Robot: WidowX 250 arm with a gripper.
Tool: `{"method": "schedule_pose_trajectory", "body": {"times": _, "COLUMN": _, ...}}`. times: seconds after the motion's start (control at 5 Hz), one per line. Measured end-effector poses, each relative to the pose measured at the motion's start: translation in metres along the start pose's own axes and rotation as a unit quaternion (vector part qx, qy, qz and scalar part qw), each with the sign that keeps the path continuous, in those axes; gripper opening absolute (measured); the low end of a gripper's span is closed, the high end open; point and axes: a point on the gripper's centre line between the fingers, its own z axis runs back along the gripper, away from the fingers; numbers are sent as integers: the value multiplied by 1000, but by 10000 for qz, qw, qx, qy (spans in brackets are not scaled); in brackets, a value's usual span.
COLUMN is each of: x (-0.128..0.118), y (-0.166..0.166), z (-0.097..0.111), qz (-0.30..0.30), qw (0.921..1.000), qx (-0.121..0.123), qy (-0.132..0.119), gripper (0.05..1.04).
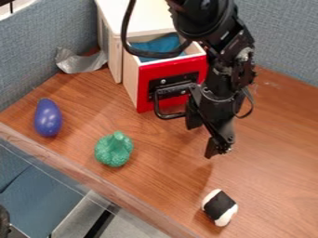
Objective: Close the drawer
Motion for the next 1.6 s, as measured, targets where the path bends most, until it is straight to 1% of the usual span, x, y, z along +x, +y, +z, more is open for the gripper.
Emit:
{"method": "schedule_pose_trajectory", "body": {"times": 0.4, "x": -9, "y": 20, "z": 1, "qz": 269, "qw": 9996, "qx": 43, "qy": 82, "gripper": 1000}}
{"method": "schedule_pose_trajectory", "body": {"times": 0.6, "x": -12, "y": 33, "z": 6, "qz": 427, "qw": 9990, "qx": 112, "qy": 41, "gripper": 1000}}
{"method": "schedule_pose_trajectory", "body": {"times": 0.8, "x": -21, "y": 48, "z": 6, "qz": 628, "qw": 9978, "qx": 177, "qy": 80, "gripper": 1000}}
{"method": "schedule_pose_trajectory", "body": {"times": 1.2, "x": -31, "y": 64, "z": 5, "qz": 788, "qw": 9965, "qx": 228, "qy": 151, "gripper": 1000}}
{"method": "schedule_pose_trajectory", "body": {"times": 1.6, "x": -32, "y": 72, "z": 5, "qz": 791, "qw": 9962, "qx": 331, "qy": 120, "gripper": 1000}}
